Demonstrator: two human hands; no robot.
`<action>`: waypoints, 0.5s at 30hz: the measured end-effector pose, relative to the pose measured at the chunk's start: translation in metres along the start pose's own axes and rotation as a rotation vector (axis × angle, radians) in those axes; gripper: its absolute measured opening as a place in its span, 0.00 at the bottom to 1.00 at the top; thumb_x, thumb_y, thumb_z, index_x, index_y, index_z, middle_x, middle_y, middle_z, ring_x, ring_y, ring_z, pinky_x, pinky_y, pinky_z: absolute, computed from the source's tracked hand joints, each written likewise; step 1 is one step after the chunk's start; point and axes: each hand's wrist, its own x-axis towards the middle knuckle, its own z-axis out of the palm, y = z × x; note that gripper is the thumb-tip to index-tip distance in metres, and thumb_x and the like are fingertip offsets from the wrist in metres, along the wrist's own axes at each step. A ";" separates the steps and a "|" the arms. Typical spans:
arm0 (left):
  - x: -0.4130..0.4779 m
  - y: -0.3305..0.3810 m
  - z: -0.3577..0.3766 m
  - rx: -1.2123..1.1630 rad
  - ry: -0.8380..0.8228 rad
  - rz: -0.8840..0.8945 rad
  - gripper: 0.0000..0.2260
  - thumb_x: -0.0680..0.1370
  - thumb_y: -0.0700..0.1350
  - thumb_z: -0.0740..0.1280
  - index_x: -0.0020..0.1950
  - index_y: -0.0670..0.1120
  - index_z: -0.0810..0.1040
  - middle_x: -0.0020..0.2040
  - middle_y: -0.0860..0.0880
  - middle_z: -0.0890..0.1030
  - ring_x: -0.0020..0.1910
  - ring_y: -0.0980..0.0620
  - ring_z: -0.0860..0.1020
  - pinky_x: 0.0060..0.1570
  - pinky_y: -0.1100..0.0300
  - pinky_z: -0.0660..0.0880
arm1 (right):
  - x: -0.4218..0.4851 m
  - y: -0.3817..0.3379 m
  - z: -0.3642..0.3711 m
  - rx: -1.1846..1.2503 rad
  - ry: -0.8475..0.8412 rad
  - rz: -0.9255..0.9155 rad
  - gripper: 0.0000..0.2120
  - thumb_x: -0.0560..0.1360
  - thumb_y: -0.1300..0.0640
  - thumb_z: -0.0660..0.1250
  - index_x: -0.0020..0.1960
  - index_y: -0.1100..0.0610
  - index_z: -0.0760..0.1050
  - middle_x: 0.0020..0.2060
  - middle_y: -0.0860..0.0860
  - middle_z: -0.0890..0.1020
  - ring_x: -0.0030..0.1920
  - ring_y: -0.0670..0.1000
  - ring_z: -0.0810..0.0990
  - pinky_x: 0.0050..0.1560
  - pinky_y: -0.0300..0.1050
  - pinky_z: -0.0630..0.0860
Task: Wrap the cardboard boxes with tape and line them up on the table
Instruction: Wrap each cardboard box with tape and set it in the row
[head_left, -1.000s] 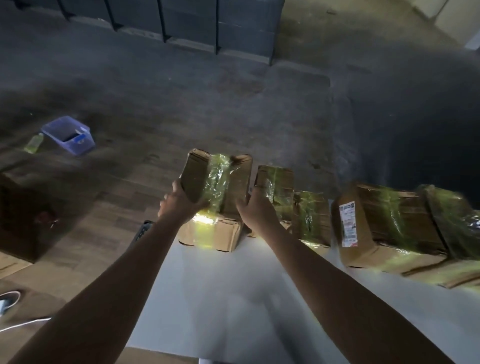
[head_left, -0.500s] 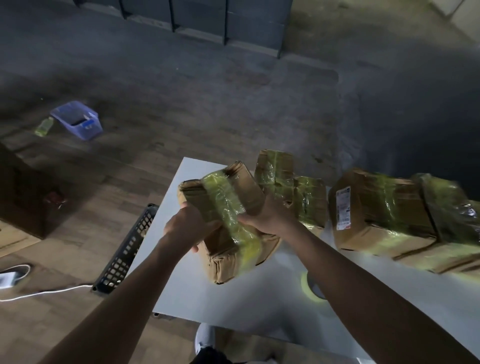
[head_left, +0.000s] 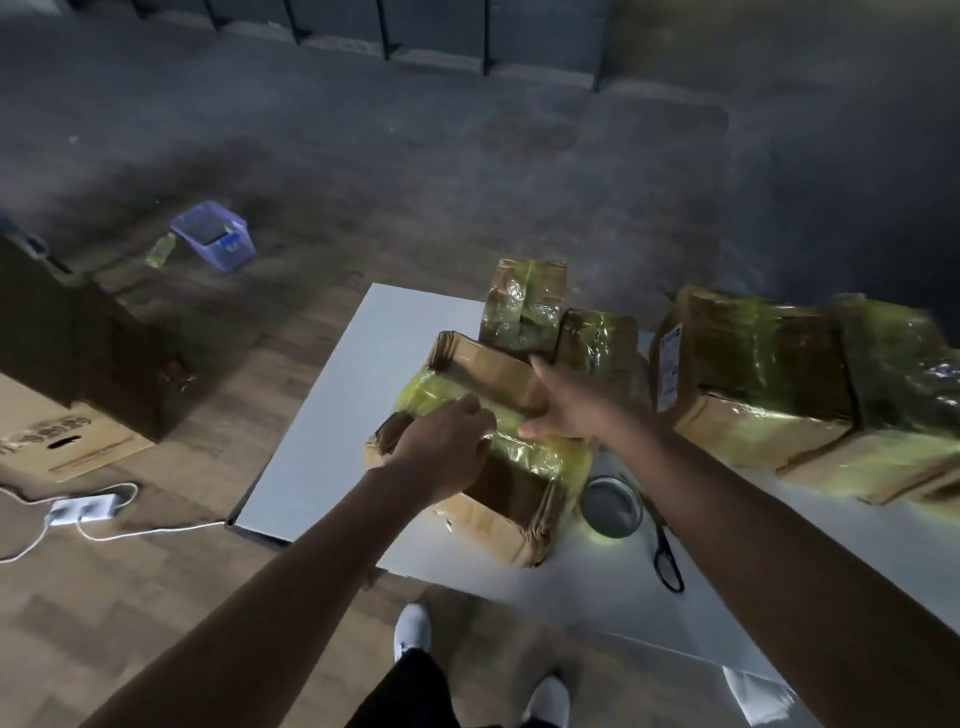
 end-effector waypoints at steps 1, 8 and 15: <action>0.004 -0.003 0.006 0.013 -0.063 0.052 0.14 0.79 0.45 0.61 0.64 0.47 0.74 0.60 0.48 0.74 0.59 0.47 0.74 0.51 0.55 0.73 | -0.002 0.000 0.002 -0.021 0.016 -0.004 0.52 0.69 0.40 0.73 0.79 0.51 0.42 0.74 0.56 0.62 0.67 0.59 0.71 0.59 0.53 0.74; 0.009 -0.020 0.024 0.083 -0.147 0.271 0.16 0.80 0.47 0.59 0.68 0.51 0.73 0.63 0.48 0.73 0.58 0.44 0.74 0.54 0.54 0.71 | -0.008 -0.005 0.019 -0.102 0.183 0.052 0.48 0.71 0.43 0.72 0.79 0.49 0.45 0.63 0.57 0.70 0.59 0.58 0.73 0.53 0.53 0.75; 0.025 -0.018 0.027 0.112 -0.288 0.269 0.18 0.80 0.48 0.58 0.69 0.47 0.67 0.58 0.46 0.78 0.51 0.44 0.78 0.45 0.51 0.77 | -0.006 -0.008 0.026 -0.075 0.174 0.154 0.49 0.70 0.42 0.74 0.78 0.45 0.44 0.65 0.55 0.68 0.63 0.57 0.71 0.57 0.56 0.75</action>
